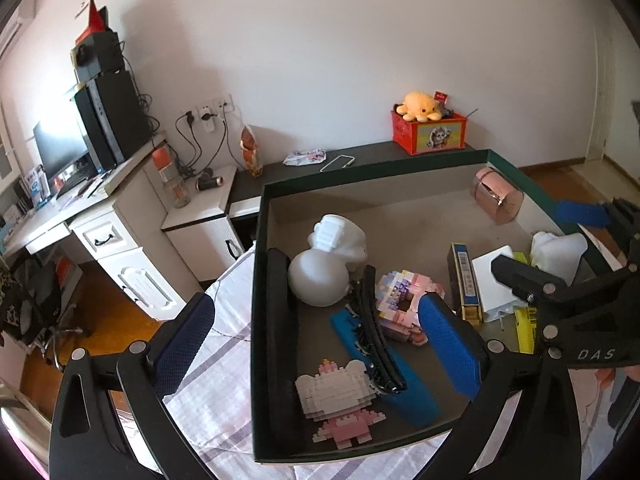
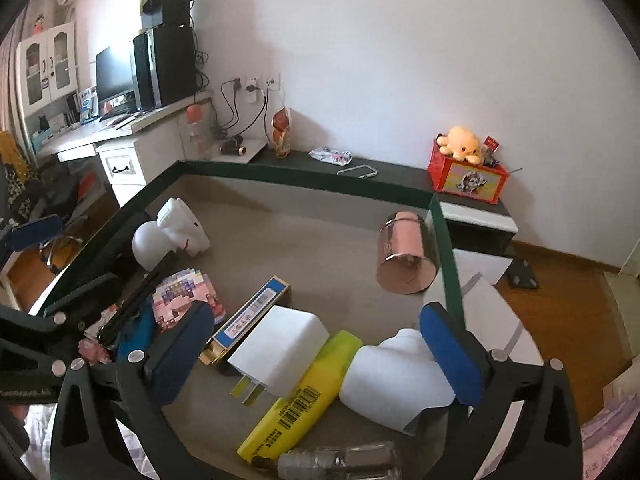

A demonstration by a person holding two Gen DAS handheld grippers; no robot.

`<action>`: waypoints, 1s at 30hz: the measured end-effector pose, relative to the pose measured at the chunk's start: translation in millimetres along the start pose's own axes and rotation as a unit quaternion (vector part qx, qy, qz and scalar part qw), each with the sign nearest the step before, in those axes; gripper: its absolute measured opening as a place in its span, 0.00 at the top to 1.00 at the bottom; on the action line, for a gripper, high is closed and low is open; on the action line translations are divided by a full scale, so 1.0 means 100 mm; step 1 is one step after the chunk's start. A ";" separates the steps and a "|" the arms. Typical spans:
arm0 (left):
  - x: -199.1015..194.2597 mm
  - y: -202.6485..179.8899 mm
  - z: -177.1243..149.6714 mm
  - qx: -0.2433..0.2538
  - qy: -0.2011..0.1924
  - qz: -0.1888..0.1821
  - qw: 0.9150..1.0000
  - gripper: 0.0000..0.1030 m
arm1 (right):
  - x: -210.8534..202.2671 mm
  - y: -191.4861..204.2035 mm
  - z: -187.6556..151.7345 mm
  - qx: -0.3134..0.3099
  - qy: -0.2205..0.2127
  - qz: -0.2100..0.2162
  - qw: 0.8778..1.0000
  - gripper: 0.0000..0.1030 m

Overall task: Organize rigid objects
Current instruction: 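Withdraw both tools from the box back over the bed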

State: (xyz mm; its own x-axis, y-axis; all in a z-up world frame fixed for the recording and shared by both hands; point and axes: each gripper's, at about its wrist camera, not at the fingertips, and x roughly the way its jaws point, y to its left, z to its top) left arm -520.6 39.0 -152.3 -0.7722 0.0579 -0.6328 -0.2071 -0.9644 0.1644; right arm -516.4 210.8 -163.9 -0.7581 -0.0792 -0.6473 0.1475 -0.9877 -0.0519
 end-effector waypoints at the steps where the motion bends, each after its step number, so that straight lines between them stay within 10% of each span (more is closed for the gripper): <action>1: 0.02 -0.02 0.00 0.002 0.004 0.000 1.000 0.00 | -0.01 0.00 0.00 -0.002 -0.002 -0.005 1.000 0.00; 17: -0.19 -0.22 0.04 -0.018 0.032 -0.006 0.999 0.00 | -0.44 -0.24 -0.03 0.028 -0.014 -0.010 0.999 0.00; 30: -1.29 -0.25 -0.14 -0.029 -0.040 -0.001 0.999 0.00 | -1.33 0.00 -0.25 0.013 -0.045 0.012 0.999 0.00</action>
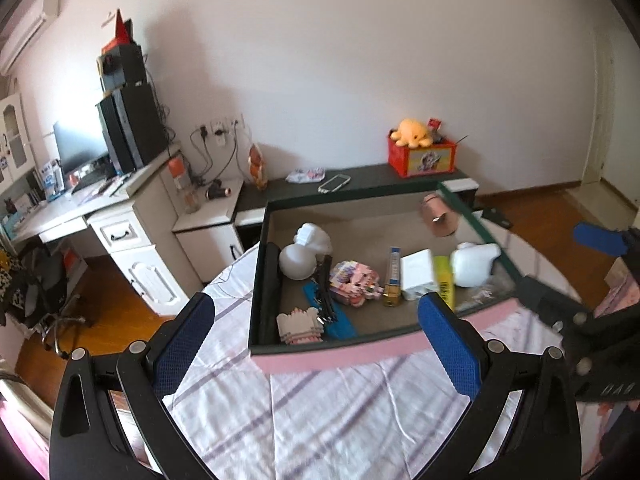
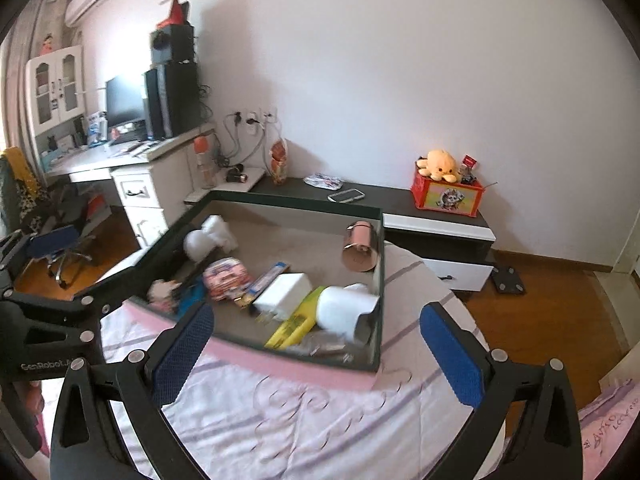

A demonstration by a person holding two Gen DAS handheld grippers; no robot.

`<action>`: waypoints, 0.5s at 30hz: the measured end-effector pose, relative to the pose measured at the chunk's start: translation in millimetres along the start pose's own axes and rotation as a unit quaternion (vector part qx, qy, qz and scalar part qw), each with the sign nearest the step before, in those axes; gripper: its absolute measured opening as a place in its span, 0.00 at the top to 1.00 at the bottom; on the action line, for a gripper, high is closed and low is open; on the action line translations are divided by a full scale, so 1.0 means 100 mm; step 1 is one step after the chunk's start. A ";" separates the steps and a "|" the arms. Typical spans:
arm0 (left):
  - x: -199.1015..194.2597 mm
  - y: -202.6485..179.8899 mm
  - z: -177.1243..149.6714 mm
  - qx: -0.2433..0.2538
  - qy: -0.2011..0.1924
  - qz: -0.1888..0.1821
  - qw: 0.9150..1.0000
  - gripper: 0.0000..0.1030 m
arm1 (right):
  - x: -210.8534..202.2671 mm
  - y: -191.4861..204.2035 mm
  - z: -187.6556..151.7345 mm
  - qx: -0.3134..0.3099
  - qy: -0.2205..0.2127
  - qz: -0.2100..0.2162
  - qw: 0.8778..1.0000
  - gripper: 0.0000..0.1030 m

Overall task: Organize rigid objects
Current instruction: 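Withdraw both tools from the box back over the bed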

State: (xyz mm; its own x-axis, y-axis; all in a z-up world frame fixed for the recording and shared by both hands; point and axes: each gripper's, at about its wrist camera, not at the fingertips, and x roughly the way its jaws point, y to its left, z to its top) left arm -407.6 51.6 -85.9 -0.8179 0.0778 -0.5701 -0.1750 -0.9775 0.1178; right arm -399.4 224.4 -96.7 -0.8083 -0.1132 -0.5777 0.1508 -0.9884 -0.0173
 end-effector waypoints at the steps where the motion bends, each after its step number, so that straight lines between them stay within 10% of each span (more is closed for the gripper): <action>1: -0.09 -0.01 -0.02 0.001 -0.006 -0.001 1.000 0.00 | -0.08 0.04 -0.02 -0.001 -0.005 0.003 1.000 0.00; 15: -1.23 -0.01 -0.31 -0.010 -0.077 0.001 0.997 0.00 | -1.09 0.27 -0.28 0.002 -0.061 -0.001 0.998 0.00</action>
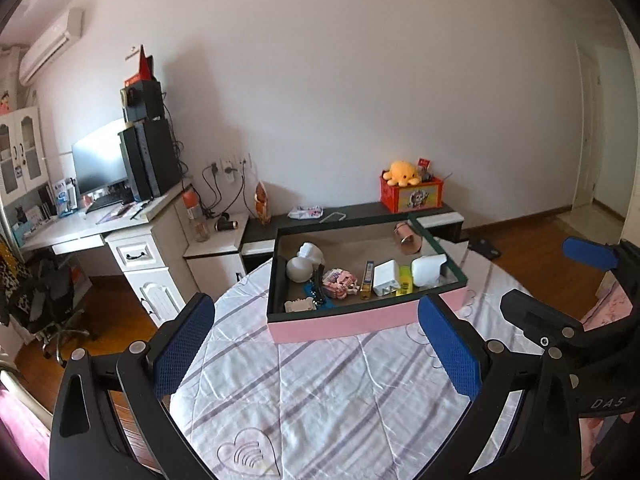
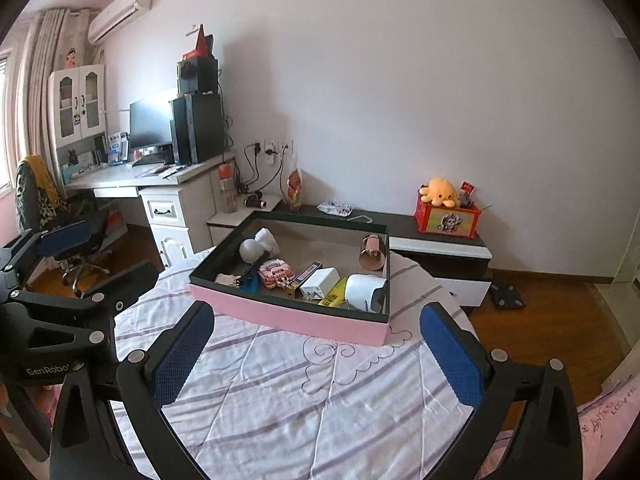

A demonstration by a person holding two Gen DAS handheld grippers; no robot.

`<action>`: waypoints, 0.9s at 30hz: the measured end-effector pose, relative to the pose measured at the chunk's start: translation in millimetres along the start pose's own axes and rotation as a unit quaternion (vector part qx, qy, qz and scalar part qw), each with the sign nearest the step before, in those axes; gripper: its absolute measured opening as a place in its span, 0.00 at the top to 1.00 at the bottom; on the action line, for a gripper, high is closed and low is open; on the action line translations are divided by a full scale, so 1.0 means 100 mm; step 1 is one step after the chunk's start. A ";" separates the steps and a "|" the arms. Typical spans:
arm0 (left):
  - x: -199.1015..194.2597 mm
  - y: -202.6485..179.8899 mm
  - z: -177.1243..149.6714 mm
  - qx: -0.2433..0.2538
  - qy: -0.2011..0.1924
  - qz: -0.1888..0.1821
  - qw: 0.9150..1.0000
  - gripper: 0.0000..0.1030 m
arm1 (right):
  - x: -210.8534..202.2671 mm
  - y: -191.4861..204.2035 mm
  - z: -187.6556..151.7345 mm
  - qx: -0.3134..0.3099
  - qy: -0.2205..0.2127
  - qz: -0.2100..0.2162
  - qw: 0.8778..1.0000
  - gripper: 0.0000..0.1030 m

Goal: Organize rigid objects

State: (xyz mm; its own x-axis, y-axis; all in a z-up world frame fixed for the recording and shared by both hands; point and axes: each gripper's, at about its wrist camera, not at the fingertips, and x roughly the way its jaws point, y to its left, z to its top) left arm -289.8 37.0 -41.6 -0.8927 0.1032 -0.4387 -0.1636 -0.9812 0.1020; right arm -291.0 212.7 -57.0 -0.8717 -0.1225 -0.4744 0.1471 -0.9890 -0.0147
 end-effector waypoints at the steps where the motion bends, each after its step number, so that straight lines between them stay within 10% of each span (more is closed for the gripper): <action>1: -0.06 0.00 -0.01 -0.002 -0.004 -0.001 1.000 0.00 | -0.06 0.01 -0.01 0.002 -0.003 -0.001 1.000 0.00; 27: -1.53 0.06 -0.23 -0.012 -0.098 0.033 0.995 0.00 | -1.31 0.41 -0.19 -0.018 -0.070 -0.002 0.997 0.00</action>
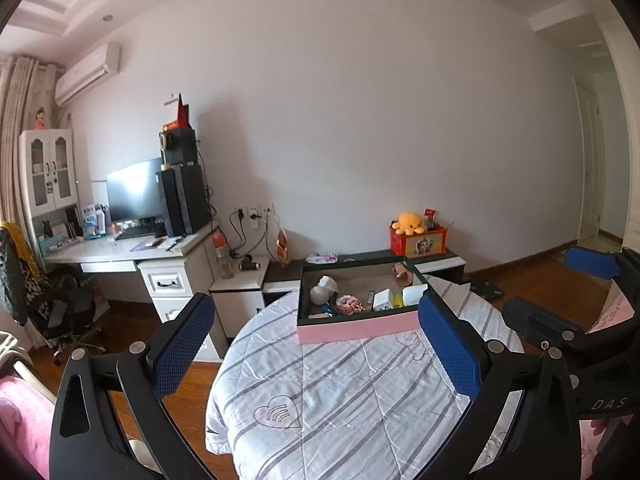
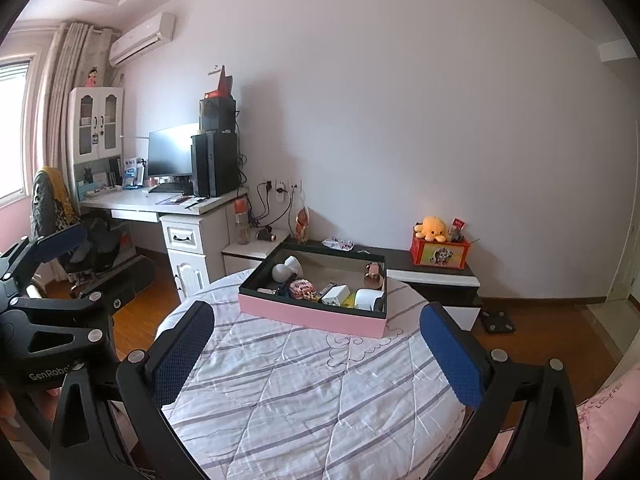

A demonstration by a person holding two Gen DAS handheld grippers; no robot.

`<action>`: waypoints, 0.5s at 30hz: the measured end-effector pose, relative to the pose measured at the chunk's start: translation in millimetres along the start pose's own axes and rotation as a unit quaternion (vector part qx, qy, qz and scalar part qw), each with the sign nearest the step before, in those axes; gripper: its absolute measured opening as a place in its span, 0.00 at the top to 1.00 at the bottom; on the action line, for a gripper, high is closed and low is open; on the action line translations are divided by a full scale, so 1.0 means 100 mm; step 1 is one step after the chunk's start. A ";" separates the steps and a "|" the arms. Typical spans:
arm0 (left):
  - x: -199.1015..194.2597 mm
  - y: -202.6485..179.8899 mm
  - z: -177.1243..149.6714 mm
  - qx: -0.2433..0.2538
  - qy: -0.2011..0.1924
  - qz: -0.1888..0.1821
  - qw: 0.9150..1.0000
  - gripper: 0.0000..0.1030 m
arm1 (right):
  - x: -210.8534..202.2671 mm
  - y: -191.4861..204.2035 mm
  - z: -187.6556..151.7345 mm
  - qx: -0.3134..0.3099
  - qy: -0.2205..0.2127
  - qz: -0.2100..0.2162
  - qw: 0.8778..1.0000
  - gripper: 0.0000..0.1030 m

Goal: Organize rigid objects

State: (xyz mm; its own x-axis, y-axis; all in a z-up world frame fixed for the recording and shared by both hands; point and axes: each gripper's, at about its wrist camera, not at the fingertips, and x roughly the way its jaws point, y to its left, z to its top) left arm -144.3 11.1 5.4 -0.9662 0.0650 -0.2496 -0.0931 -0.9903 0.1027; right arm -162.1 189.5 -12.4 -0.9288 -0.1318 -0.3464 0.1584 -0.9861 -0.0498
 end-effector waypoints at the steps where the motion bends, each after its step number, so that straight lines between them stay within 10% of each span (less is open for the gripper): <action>1: -0.06 0.00 0.00 0.001 -0.005 0.002 1.000 0.00 | -0.03 0.01 0.00 0.000 -0.002 0.000 1.000 0.00; 15: -0.77 0.03 0.03 -0.005 -0.063 0.007 0.998 0.00 | -0.67 0.21 0.05 -0.013 -0.054 -0.005 0.998 0.00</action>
State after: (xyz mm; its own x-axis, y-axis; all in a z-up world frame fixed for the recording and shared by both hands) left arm -71.3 3.4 27.5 -0.9899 0.0649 -0.1259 -0.0771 -0.9925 0.0950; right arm -98.0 177.2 14.5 -0.9609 -0.1325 -0.2430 0.1553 -0.9849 -0.0771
